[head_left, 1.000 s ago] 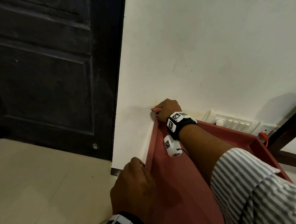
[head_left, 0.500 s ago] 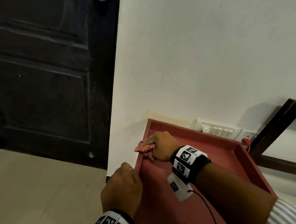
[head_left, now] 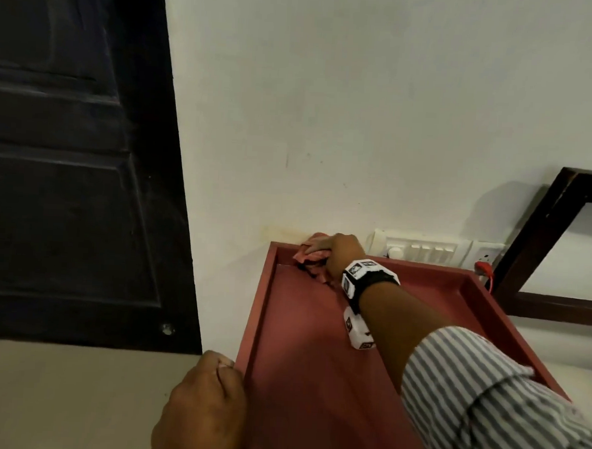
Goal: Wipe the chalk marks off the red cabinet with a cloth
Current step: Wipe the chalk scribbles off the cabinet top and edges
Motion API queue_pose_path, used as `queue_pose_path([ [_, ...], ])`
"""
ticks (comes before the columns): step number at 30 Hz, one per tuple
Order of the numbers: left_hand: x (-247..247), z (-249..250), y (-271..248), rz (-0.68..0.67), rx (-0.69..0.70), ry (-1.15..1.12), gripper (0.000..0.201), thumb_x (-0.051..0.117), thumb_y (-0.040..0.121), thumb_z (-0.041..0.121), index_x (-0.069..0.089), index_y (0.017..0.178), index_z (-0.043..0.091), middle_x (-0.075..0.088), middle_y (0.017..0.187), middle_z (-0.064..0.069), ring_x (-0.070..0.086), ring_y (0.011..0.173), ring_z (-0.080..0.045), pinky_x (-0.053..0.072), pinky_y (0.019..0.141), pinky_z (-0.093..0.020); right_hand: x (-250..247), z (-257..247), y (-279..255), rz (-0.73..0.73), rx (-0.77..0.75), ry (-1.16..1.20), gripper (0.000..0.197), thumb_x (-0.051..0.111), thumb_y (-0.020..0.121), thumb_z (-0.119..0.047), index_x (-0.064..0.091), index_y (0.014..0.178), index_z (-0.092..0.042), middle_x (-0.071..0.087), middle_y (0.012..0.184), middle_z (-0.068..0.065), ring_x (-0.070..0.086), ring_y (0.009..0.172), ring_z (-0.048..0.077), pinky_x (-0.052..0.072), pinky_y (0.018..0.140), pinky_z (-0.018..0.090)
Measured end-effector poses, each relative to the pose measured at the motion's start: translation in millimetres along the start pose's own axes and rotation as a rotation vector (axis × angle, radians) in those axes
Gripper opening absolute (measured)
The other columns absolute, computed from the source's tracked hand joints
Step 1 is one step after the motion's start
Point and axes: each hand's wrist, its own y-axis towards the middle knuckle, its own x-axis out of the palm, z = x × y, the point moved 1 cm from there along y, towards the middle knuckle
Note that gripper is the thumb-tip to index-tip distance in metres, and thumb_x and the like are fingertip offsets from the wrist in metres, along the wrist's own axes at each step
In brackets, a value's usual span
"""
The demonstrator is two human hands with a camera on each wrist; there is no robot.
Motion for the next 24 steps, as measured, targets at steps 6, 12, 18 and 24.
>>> queue_pose_path([
  [6,0.1,-2.7,-5.8,0.007,-0.008,0.003,0.032,0.027,0.107,0.039,0.054,0.093,0.030,0.063,0.085,0.005,0.061,0.078,-0.013,0.054,0.076,-0.032,-20.0,65.2,-24.6,0.118,0.296,0.224,0.034,0.054,0.090,-0.008,0.075,0.111,-0.024,0.070,0.121,0.008,0.064,0.110,0.029,0.042,0.081,0.018],
  [12,2.9,-7.6,1.6,0.022,0.040,-0.025,0.030,0.030,0.108,0.037,0.051,0.089,0.030,0.062,0.082,0.008,0.060,0.075,-0.009,0.056,0.077,-0.031,-39.0,-21.8,-10.6,0.157,0.054,0.575,0.024,0.065,0.080,-0.010,0.078,0.093,-0.025,0.076,0.087,-0.002,0.069,0.081,0.015,0.051,0.070,0.025],
  [18,2.6,-13.8,3.9,-0.028,0.077,-0.041,0.030,0.028,0.108,0.036,0.053,0.095,0.026,0.062,0.086,0.006,0.061,0.078,-0.011,0.049,0.069,-0.029,16.2,-97.2,9.0,-0.151,-0.066,0.177,0.038,0.064,0.088,-0.029,0.066,0.126,-0.031,0.063,0.133,-0.002,0.059,0.121,0.023,0.045,0.100,0.026],
  [24,-1.1,-9.9,-0.5,-0.004,0.046,-0.120,0.031,0.029,0.107,0.035,0.055,0.094,0.024,0.062,0.087,0.003,0.061,0.080,-0.015,0.045,0.068,-0.031,23.0,-110.7,-29.1,-0.101,-0.070,0.190,0.032,0.061,0.090,-0.025,0.069,0.120,-0.030,0.066,0.128,0.001,0.061,0.119,0.025,0.046,0.101,0.028],
])
